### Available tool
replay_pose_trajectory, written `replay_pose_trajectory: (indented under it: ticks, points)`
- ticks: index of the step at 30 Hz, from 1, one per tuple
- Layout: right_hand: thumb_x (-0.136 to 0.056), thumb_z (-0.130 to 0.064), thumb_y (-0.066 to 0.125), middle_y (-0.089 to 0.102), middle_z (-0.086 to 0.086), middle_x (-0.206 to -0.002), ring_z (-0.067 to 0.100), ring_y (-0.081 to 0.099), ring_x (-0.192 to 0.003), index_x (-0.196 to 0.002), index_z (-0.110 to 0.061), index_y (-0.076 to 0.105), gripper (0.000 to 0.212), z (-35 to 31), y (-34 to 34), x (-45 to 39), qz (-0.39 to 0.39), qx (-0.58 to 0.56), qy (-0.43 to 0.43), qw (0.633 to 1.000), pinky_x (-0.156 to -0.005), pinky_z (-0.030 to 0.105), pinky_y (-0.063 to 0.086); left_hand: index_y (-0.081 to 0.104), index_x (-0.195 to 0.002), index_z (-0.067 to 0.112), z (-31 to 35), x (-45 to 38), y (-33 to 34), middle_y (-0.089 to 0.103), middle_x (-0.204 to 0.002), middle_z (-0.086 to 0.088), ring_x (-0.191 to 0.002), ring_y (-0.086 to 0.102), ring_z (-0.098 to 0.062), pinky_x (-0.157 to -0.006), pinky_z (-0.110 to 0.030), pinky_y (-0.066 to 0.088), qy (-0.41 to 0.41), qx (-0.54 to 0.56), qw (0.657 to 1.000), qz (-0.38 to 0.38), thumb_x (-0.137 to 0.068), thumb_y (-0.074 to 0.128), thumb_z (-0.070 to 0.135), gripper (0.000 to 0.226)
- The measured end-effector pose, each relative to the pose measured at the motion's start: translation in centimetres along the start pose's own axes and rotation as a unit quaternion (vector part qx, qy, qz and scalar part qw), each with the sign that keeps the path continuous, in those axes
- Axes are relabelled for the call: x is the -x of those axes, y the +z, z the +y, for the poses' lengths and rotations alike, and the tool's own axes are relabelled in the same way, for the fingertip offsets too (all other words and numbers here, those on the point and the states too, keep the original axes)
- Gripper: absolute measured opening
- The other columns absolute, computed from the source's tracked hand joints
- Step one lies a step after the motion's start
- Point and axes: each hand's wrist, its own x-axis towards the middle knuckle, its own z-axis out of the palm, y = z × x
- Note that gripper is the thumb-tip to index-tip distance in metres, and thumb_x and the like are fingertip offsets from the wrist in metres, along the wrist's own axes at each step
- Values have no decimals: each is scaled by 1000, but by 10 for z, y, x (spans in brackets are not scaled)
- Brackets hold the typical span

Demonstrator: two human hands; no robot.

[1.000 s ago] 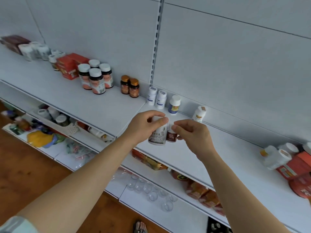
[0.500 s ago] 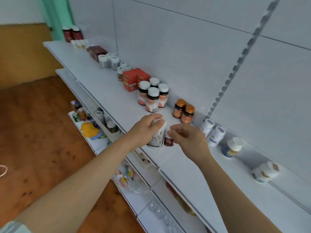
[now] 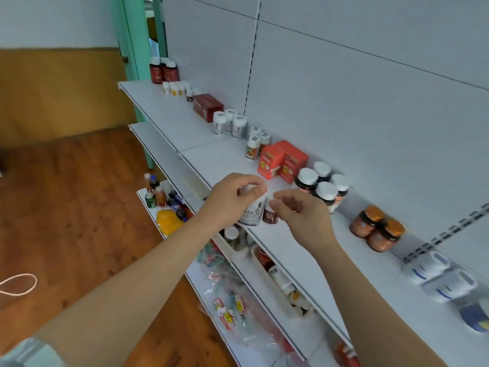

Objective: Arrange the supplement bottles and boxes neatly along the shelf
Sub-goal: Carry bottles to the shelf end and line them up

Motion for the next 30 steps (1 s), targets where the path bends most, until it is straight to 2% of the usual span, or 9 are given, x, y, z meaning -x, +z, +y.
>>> replay_pose_trajectory:
  ticks: [2,5,11,16,21,26,30]
  points:
    - [-84,-29,76,73,-11,-80,2,68,-77,-94,-25,74,11,-7,23,-15,7,4,2,1000,-75,22,53,66,-120,31,-13,-13,-19,57,-115,9,-103,52,-5,-92,-21,39,11,-20,1000,-15,-96,54,45,30]
    - [-85,-28,76,73,-13,-81,-1,67,-78,-94,-27,74,9,-14,52,-39,5,15,2,1000,-76,18,51,66,-120,32,-34,-35,-45,56,-114,8,-106,50,-5,-94,-22,38,17,-24,999,-28,-96,54,46,30]
    - [-85,-27,76,73,-15,-81,-3,66,-78,-93,-28,73,9,-20,99,-105,8,25,-1,1000,-71,11,48,69,-107,40,-79,-103,-87,61,-112,14,-104,57,-2,-95,-27,47,15,-20,999,-23,-85,67,51,24]
    - [-84,-29,76,73,-15,-82,-2,67,-80,-91,-32,72,8,-14,136,-178,12,18,-3,1000,-73,15,51,72,-106,39,-109,-172,-120,67,-112,20,-99,57,5,-84,-15,41,13,-61,998,-18,-82,66,59,32]
    - [-85,-23,75,71,-18,-83,-7,64,-74,-95,-24,74,10,-16,157,-245,15,5,2,1000,-68,6,44,71,-111,36,-121,-242,-146,66,-112,15,-95,57,-1,-81,-14,40,25,-105,993,-36,-85,66,54,33]
    - [-85,-20,75,69,-19,-79,-6,63,-74,-95,-22,74,10,-10,169,-289,36,36,15,999,-68,6,45,69,-109,38,-135,-298,-161,63,-107,18,-95,58,-2,-71,-7,38,20,-116,987,-106,-79,74,50,32]
    - [-84,-20,76,66,-19,-76,-11,60,-70,-93,-24,72,10,-2,177,-314,57,74,42,995,-65,3,42,68,-114,33,-146,-345,-160,61,-112,10,-97,54,-9,-75,-19,40,79,-165,973,-143,-79,75,47,38]
